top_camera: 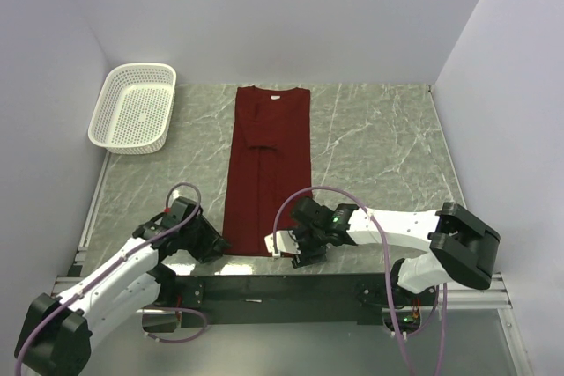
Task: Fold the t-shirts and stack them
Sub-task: Fold the tshirt
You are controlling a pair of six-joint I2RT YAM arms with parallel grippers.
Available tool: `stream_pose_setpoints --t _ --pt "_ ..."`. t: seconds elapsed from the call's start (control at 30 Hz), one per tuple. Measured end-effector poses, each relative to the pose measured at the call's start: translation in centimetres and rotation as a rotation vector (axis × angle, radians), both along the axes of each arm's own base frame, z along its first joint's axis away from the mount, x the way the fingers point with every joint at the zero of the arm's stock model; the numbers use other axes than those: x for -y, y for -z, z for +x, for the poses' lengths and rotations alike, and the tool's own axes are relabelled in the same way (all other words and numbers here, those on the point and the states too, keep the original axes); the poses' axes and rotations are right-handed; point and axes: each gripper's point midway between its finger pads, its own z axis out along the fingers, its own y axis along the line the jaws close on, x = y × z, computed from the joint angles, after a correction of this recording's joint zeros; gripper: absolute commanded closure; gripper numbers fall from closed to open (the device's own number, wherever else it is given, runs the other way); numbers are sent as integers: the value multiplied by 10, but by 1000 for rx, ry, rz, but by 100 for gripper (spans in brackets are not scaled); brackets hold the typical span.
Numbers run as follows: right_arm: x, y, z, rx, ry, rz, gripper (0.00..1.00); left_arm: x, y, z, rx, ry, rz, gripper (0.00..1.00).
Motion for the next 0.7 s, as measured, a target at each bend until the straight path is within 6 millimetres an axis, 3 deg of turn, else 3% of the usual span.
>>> stream_pose_setpoints --t 0.2,0.3,0.47,0.6,0.67,0.7 --pt "0 0 0 1 0 0 38 2 4 2 -8 -7 13 71" --pt "0 0 0 2 -1 0 43 0 7 4 -5 -13 29 84" --pt "0 1 1 3 -1 -4 64 0 7 7 8 -12 36 99" --pt "1 2 1 6 -3 -7 82 1 6 9 19 -11 31 100" --pt "0 1 1 8 -4 -6 100 1 5 9 24 -11 29 100" --pt "0 1 1 8 -3 -4 100 1 4 9 27 -10 29 99"
